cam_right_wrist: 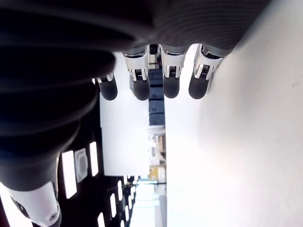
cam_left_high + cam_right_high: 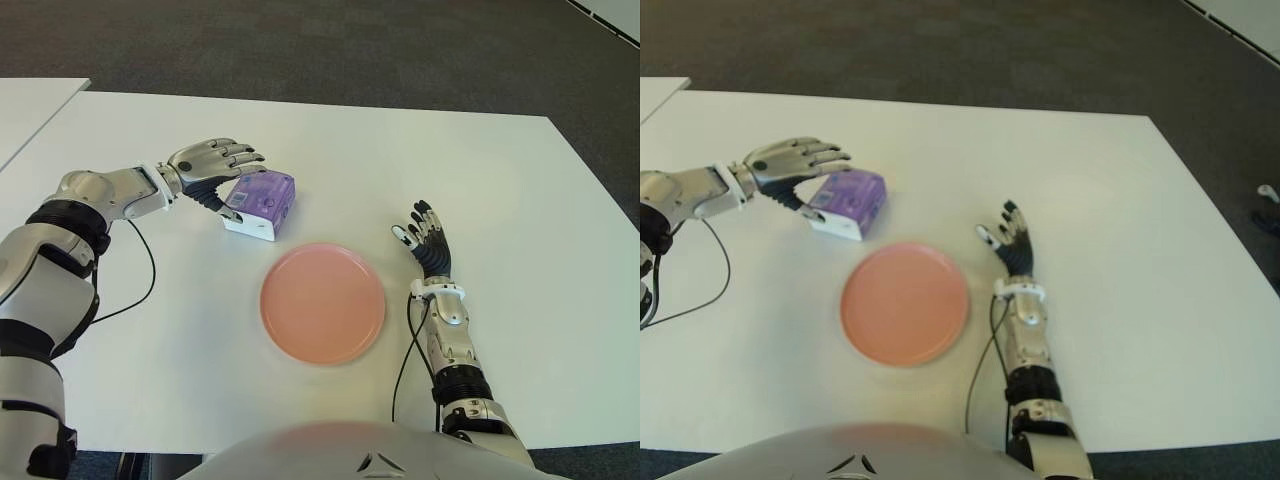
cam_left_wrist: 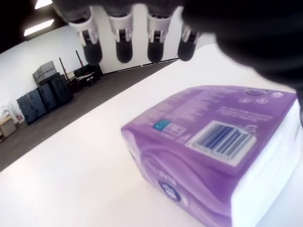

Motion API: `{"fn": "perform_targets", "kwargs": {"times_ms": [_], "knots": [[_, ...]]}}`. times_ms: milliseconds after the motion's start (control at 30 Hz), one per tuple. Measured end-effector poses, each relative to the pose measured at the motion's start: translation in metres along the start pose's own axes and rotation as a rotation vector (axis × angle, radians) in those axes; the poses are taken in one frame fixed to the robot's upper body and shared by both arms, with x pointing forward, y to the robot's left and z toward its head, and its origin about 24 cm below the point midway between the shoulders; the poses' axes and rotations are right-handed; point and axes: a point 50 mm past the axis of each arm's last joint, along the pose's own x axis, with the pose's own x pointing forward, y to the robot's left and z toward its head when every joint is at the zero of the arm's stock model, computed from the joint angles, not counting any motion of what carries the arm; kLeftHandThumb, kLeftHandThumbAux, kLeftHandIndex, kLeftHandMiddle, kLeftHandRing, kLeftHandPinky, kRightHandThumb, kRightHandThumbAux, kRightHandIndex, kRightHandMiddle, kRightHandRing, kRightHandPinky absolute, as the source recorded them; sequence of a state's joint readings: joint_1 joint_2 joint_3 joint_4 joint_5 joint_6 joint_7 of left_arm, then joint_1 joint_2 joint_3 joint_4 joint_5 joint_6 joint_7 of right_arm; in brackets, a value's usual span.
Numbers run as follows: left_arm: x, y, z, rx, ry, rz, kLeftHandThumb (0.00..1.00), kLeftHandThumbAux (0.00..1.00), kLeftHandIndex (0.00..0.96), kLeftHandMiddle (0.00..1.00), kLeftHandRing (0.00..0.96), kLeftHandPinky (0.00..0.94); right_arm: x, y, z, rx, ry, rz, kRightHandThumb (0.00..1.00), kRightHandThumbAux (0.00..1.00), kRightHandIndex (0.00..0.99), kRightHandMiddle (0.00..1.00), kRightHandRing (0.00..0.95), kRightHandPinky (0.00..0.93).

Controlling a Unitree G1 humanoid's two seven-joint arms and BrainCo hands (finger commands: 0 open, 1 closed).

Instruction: Put the tissue paper into the plate.

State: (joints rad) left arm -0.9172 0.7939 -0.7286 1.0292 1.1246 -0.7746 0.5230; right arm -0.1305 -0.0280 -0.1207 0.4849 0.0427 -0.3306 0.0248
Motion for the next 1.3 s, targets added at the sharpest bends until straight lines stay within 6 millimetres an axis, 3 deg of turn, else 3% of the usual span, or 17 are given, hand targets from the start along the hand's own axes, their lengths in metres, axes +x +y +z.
{"fn": "perform_targets", "kwargs": {"times_ms": [800,1300], "knots": [[0.008,-0.008,0.013,-0.061,-0.031,-0.021,0.053,0.295,0.0,0.0,0.0,0.0,-0.001,0.001,0.001,-0.003,0.0,-0.009,0.095,0.671,0.0,0.0,0.0,0.0],[0.01,-0.02,0.017,0.041,-0.022,-0.002,0.012,0.294,0.0,0.0,0.0,0.0,-0.002,0.002,0.001,-0.007,0.002,-0.002,0.076,0.663,0.0,0.0,0.0,0.0]]}}
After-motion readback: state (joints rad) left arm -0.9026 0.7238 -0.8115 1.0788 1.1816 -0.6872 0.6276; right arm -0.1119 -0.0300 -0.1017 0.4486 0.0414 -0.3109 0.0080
